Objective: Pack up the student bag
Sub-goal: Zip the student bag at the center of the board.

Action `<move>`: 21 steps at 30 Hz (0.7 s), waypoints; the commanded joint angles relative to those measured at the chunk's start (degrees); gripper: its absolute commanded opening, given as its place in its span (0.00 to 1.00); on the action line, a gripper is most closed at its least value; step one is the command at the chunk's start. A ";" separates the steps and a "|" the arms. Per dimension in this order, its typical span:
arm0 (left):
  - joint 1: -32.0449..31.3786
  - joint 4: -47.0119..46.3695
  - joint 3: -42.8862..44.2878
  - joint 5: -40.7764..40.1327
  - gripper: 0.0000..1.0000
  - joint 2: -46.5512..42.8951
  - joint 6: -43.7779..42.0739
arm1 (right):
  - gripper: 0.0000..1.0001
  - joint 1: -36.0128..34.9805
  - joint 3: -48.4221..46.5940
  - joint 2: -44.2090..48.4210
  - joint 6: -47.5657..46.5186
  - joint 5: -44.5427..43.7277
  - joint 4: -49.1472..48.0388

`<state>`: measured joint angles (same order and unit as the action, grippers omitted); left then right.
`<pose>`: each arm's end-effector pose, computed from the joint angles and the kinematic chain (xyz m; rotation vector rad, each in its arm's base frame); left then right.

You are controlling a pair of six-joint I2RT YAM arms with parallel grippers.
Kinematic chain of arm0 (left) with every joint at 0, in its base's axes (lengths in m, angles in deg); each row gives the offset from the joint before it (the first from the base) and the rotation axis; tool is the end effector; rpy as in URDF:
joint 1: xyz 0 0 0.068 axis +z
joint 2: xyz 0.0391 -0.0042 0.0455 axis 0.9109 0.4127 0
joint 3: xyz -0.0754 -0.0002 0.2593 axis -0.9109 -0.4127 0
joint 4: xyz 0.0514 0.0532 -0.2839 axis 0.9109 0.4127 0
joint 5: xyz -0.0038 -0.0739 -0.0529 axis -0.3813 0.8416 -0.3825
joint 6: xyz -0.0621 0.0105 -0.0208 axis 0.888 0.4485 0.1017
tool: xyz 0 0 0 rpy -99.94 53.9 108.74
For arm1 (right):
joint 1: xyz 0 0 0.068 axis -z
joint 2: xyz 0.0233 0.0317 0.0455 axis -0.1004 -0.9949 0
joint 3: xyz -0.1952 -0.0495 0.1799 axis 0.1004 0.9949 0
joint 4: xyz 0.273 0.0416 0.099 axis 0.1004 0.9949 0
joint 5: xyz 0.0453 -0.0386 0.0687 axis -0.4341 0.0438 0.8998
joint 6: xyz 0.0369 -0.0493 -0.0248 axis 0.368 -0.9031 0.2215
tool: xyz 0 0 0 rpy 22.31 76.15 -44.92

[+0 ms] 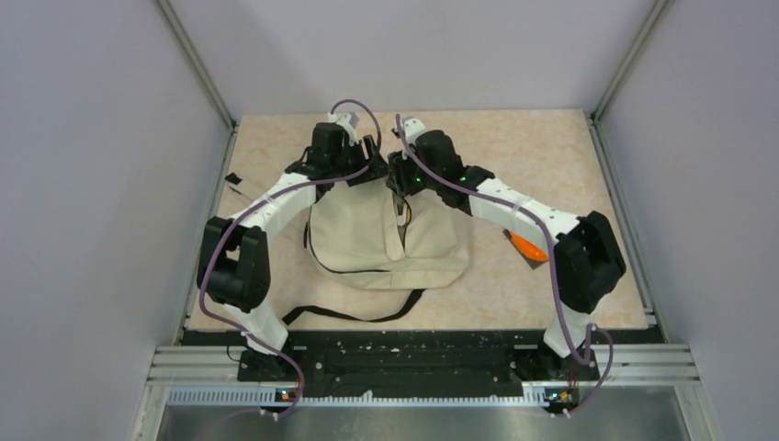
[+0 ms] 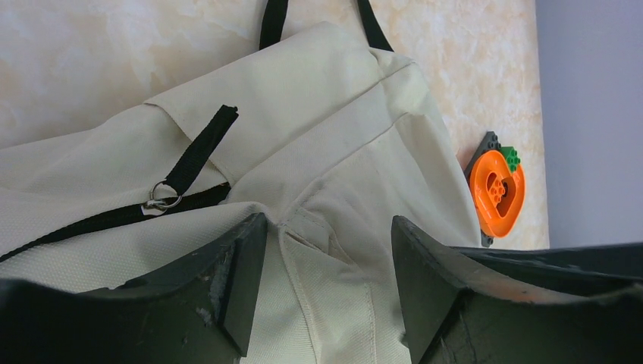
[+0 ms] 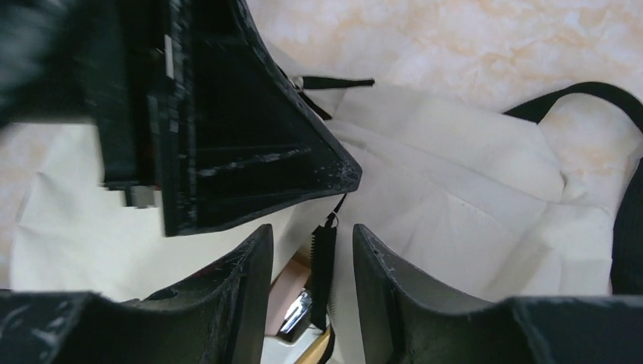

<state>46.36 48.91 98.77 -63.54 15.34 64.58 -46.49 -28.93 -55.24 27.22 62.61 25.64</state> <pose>0.4104 -0.1627 0.2451 -0.0509 2.2462 -0.8905 0.3446 0.3004 0.2861 -0.5869 1.9956 0.6059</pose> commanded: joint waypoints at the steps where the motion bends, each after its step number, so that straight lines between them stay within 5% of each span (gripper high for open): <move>1: -0.15 -2.41 -0.64 2.43 0.66 0.10 -0.01 | 0.41 0.15 -3.59 -2.45 -3.65 0.82 5.25; 6: 0.05 -2.41 -0.62 2.84 0.66 0.22 -0.10 | 0.33 0.15 -2.66 -2.28 -3.01 1.45 4.71; 15: 0.22 -2.38 -1.20 2.78 0.66 -0.63 -0.19 | 0.36 1.00 1.48 1.90 -2.31 1.67 3.94; 21: 0.20 -2.52 -1.40 3.05 0.66 -0.68 0.14 | 0.20 1.00 2.76 3.77 -2.04 1.47 2.58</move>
<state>46.67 48.24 98.14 -62.60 15.32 64.58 -45.95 -26.50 -55.22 25.01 63.79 29.42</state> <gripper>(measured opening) 0.658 0.222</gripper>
